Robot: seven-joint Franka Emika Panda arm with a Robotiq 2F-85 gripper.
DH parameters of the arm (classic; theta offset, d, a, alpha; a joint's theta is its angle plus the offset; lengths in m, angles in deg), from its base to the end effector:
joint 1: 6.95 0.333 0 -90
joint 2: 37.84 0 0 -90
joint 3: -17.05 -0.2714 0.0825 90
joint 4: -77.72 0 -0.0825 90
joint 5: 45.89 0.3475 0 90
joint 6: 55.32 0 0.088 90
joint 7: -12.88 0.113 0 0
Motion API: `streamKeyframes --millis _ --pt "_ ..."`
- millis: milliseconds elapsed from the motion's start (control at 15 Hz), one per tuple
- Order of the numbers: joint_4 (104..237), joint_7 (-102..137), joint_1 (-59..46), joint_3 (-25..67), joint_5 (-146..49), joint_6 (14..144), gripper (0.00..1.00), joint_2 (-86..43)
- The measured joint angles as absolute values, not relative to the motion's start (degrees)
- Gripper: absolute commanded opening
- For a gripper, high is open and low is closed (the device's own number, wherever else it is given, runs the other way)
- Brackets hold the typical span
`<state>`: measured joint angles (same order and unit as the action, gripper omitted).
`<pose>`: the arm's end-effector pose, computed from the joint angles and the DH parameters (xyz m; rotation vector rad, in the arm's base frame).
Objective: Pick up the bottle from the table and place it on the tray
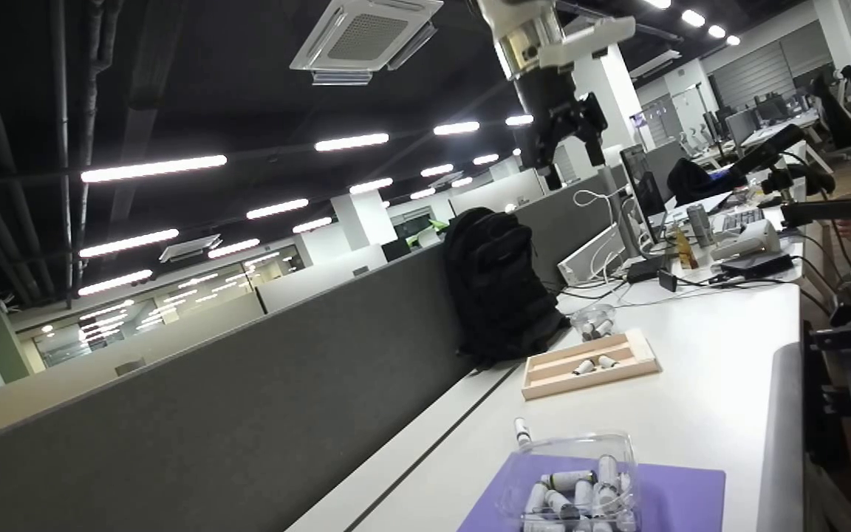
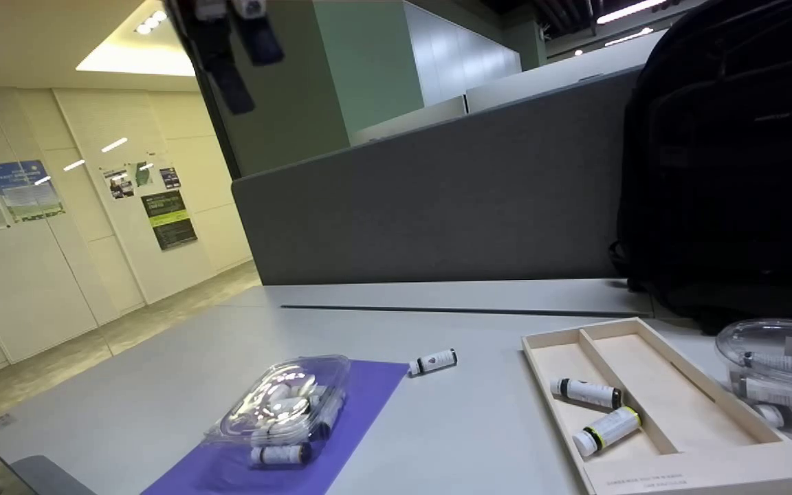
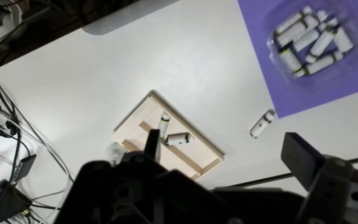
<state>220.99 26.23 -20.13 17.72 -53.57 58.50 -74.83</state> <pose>0.3488 -0.0955 0.4812 2.9474 -0.6386 0.1982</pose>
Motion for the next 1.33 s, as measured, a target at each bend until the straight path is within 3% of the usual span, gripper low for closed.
streamKeyframes --millis 267,533,933,1333 --pt "220.9 33.8 -23.4 18.4 -52.8 71.8 1.0 -63.4" --pt "217.3 35.1 -19.9 18.4 -44.9 75.9 1.0 -53.1" --pt "217.6 35.1 -19.8 19.1 -45.2 76.6 1.0 -53.5" --pt "214.3 40.0 -19.9 21.8 -36.8 87.4 1.0 -45.4"
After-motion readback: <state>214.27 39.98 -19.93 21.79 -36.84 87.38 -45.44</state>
